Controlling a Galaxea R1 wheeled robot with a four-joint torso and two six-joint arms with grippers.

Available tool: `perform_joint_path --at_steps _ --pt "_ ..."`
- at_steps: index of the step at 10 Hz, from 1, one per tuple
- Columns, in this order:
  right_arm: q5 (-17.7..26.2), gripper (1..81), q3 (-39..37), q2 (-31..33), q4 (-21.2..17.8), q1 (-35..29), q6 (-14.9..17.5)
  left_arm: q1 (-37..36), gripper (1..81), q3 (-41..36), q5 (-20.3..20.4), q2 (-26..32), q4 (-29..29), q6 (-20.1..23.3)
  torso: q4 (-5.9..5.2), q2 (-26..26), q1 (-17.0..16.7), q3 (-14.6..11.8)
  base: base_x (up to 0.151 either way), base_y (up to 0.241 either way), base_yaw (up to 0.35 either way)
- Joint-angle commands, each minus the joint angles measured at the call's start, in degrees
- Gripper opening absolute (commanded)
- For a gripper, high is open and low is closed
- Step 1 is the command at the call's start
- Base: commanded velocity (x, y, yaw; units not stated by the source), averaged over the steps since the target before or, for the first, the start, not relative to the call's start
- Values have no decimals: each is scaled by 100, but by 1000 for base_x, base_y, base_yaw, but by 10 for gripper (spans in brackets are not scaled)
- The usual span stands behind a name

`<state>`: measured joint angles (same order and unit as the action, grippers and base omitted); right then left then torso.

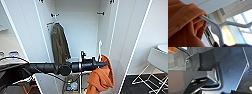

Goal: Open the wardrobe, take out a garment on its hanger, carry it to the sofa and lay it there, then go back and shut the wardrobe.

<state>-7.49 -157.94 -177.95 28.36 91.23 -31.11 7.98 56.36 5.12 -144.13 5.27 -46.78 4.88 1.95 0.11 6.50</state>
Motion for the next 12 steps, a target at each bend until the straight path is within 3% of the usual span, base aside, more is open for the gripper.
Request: perform_joint_path --at_steps 1,12 --pt "256 811 63 -68 47 -188 26 -1084 10 -151 516 -2 -281 63 0 2 0 0 0 0 0" --pt "256 811 63 -68 47 -188 26 -917 10 -177 657 147 -316 55 0 2 0 0 0 0 0"
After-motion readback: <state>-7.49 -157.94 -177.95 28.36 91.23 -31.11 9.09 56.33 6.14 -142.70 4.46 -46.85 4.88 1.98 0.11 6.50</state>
